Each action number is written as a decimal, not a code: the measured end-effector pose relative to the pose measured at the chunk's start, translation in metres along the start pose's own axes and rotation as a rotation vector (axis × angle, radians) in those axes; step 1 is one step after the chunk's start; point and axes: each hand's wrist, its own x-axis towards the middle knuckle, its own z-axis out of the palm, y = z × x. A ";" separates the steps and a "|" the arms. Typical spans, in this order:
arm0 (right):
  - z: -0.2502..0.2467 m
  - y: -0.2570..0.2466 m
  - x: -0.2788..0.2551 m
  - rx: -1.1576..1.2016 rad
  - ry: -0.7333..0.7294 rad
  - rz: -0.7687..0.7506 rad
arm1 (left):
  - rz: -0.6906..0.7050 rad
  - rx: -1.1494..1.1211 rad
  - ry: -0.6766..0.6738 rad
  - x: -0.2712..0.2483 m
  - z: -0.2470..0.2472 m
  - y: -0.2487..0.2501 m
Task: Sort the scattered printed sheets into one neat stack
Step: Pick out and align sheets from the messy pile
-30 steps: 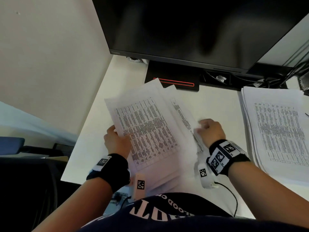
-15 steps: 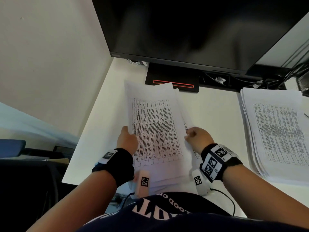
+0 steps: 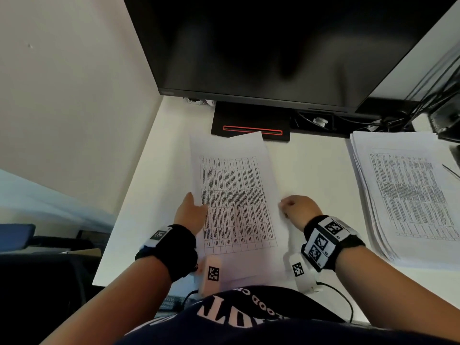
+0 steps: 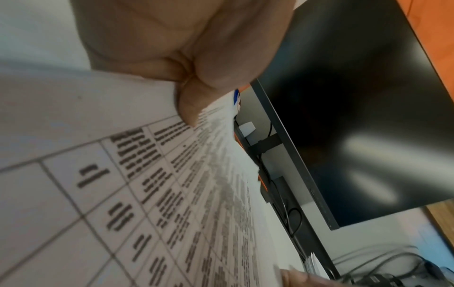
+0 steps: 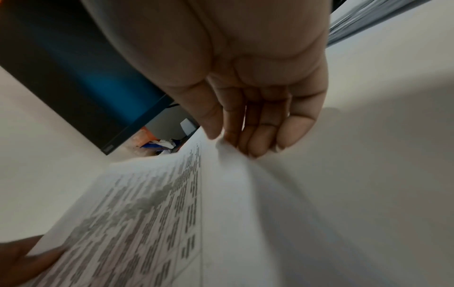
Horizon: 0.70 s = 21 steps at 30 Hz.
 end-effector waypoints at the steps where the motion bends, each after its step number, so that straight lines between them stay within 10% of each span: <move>1: -0.004 0.001 -0.002 0.088 0.005 -0.001 | 0.033 -0.027 -0.002 0.000 -0.004 -0.001; 7: -0.039 -0.024 -0.022 0.436 0.047 -0.174 | 0.330 -0.274 -0.085 -0.012 -0.028 0.022; 14: -0.062 -0.072 -0.070 0.730 0.565 -0.477 | 0.789 -0.451 0.143 -0.054 -0.031 0.085; 21: -0.033 -0.047 -0.065 0.714 0.517 -0.442 | 0.789 -0.476 0.176 -0.048 0.001 0.070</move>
